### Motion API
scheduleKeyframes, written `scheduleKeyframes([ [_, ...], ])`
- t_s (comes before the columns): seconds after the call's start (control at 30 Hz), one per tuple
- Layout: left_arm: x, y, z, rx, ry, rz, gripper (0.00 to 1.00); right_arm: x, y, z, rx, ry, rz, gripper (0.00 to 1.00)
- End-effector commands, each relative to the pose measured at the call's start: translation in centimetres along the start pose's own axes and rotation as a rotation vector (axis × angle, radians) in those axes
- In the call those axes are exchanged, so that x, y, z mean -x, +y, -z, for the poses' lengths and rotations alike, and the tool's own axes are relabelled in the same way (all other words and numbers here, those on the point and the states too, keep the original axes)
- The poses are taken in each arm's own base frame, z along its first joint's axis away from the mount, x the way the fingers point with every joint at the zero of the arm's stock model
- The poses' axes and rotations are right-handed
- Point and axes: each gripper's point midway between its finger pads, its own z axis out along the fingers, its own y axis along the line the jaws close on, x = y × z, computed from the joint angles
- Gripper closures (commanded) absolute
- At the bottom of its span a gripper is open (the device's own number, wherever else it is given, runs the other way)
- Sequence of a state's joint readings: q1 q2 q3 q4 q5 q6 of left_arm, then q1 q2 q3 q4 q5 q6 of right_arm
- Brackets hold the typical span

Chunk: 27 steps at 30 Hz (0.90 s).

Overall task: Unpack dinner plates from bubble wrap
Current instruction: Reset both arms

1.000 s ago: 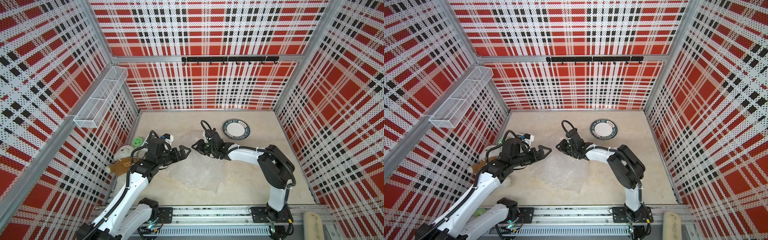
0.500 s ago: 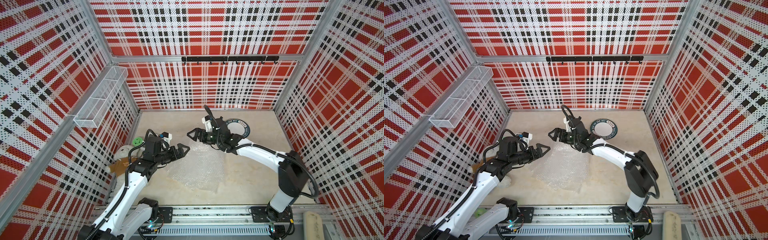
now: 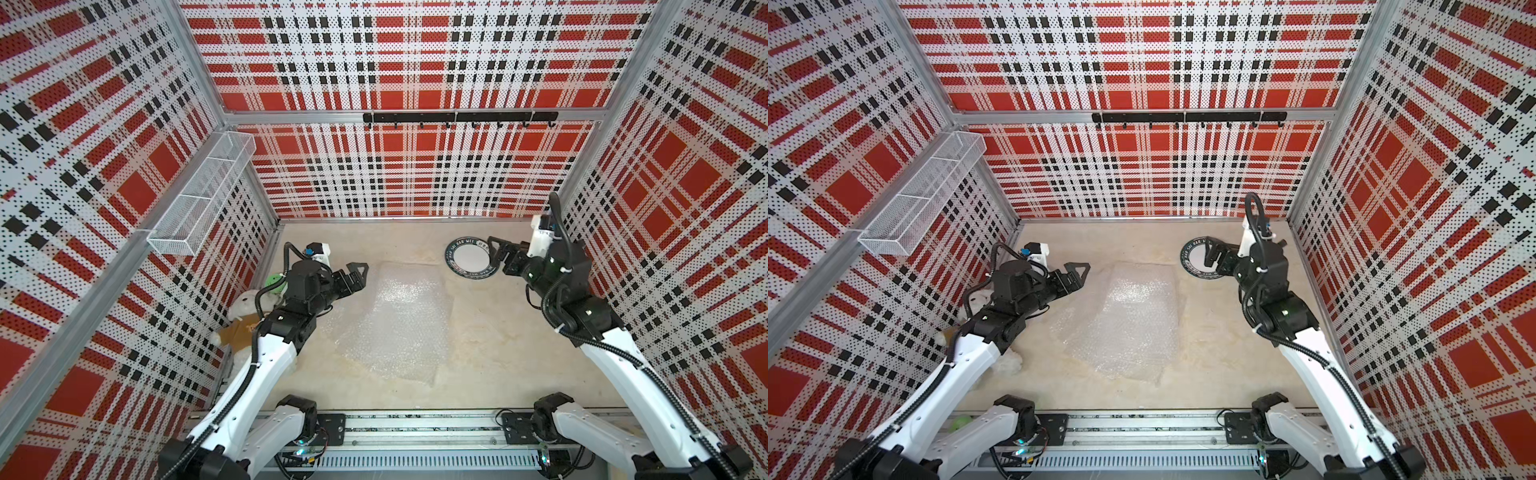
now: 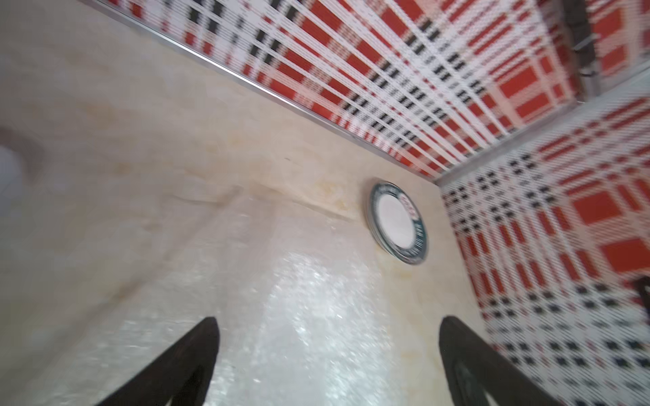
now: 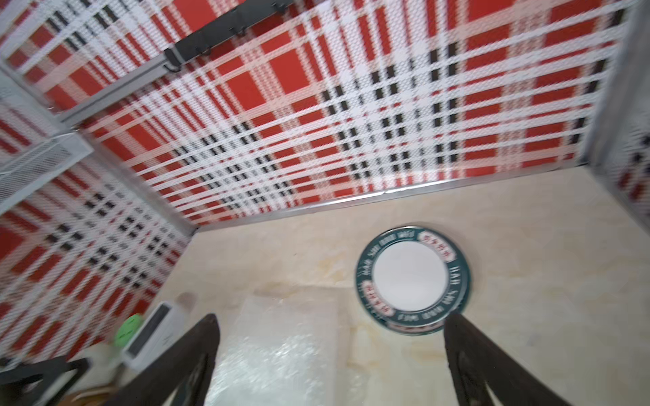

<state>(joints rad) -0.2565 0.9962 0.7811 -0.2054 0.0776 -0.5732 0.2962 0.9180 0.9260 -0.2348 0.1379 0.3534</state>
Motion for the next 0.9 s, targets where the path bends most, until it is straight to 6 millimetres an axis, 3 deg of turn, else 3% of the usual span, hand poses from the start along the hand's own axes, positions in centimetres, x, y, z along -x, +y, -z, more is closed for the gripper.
scheduleKeyframes([
  [0.0, 2.2, 5.0, -0.3, 0.287, -0.203, -0.141, 0.01, -1.1, -5.0, -0.3, -0.122, -0.125, 0.106, 0.00],
  [0.2, 2.6, 10.4, 0.8, 0.567, -0.323, -0.258, 0.01, -6.7, -12.0, -1.5, -0.242, -0.126, 0.064, 0.00],
  [0.3, 2.3, 12.9, 1.3, 0.656, -0.328, -0.303, 0.01, -8.7, -13.6, -2.1, -0.286, -0.092, 0.107, 0.00],
  [0.4, 1.2, 15.4, 0.5, 0.671, -0.349, -0.332, 0.01, -10.0, -14.5, -2.5, -0.310, -0.100, 0.178, 0.00],
  [0.57, 0.1, 16.1, -2.2, 0.618, -0.352, -0.439, 0.01, -10.9, -15.9, -2.9, -0.354, -0.131, 0.193, 0.00],
  [0.67, 0.2, 15.2, -3.6, 0.534, -0.397, -0.500, 0.01, -11.8, -16.4, -3.6, -0.351, -0.148, 0.189, 0.00],
  [0.77, -0.7, 16.2, -5.2, 0.464, -0.386, -0.481, 0.01, -12.7, -16.6, -4.6, -0.331, -0.160, 0.188, 0.00],
  [0.87, -1.2, 15.9, -5.5, 0.442, -0.428, -0.515, 0.01, -13.0, -16.3, -5.4, -0.296, -0.171, 0.235, 0.00],
])
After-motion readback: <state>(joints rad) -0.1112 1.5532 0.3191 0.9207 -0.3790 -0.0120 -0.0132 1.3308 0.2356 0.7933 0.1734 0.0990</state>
